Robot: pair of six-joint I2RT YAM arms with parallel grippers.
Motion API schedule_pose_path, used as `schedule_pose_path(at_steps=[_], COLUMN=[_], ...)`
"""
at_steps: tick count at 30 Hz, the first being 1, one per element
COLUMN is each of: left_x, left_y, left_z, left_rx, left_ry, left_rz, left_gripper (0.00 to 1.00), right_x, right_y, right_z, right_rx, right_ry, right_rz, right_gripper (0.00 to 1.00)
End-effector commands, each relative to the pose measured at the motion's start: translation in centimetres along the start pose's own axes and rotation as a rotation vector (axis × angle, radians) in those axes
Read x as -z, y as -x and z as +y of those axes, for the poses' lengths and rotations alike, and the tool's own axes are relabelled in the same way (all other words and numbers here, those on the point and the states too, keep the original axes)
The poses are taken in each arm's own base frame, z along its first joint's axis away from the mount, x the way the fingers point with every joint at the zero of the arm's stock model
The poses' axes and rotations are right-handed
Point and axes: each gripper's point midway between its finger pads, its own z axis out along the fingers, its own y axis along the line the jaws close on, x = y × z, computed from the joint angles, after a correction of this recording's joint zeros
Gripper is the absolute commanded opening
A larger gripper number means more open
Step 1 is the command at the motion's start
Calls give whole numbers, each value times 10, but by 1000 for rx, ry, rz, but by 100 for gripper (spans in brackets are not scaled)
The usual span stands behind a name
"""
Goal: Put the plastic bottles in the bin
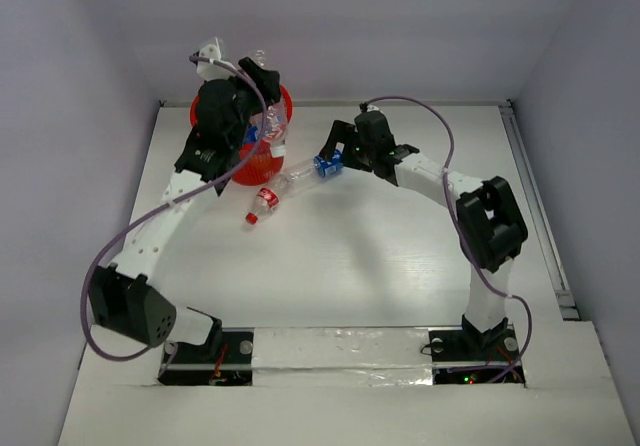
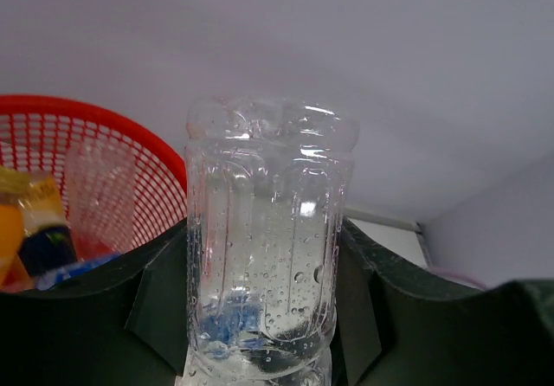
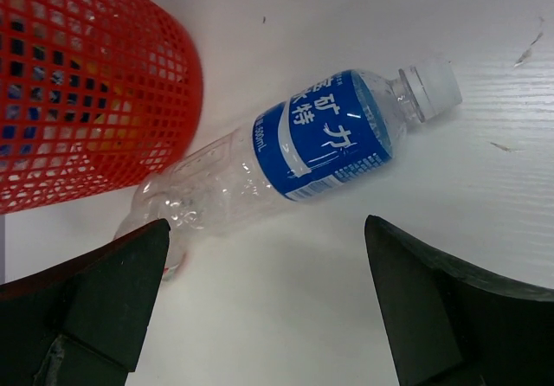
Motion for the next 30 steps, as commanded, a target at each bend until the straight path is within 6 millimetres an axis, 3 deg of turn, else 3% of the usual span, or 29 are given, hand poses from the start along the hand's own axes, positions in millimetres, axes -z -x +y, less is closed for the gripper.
schedule_pose_path(at_steps=[1, 2, 3, 4, 5, 8, 9, 10, 12, 16, 18, 19, 24, 30], left_x=[-21, -28, -33, -45, -51, -74, -78, -90, -98, -124, -132, -140, -160, -170], left_y=[35, 45, 58, 51, 58, 59, 74, 62, 73, 63, 69, 52, 38, 0], left_z=[3, 15, 14, 24, 33, 42, 39, 48, 48, 70, 66, 77, 97, 124], left_rx=[-3, -25, -37, -56, -76, -154, -172, -225, -267, -301, -320, -331, -378, -412], left_ry=[-17, 7, 8, 34, 53, 70, 67, 83, 84, 101, 89, 110, 145, 167], left_rz=[-43, -61, -84, -59, -66, -47, -70, -34, -48, -16, -29, 17, 47, 97], left_gripper=[43, 43, 43, 43, 43, 43, 43, 43, 45, 47, 53, 54, 62, 74], right_x=[-1, -3, -11, -15, -17, -28, -30, -35, -39, -47, -50, -50, -59, -58], right_y=[17, 16, 5, 2, 3, -5, -6, -10, -7, -9, -10, -6, -8, -14], right_z=[11, 8, -1, -4, -4, -9, -10, -13, -10, -11, -13, -11, -17, -29], right_rx=[-15, -13, -10, -10, -11, -30, -32, -34, -46, -66, -75, -80, -84, -44], right_ry=[-13, -27, -58, -70, -73, -89, -94, -105, -104, -117, -132, -131, -183, -245], right_rz=[-2, 2, 36, 47, 48, 64, 70, 81, 80, 90, 92, 83, 109, 149], right_gripper=[100, 100, 100, 100, 100, 100, 100, 100, 100, 100, 100, 100, 97, 83])
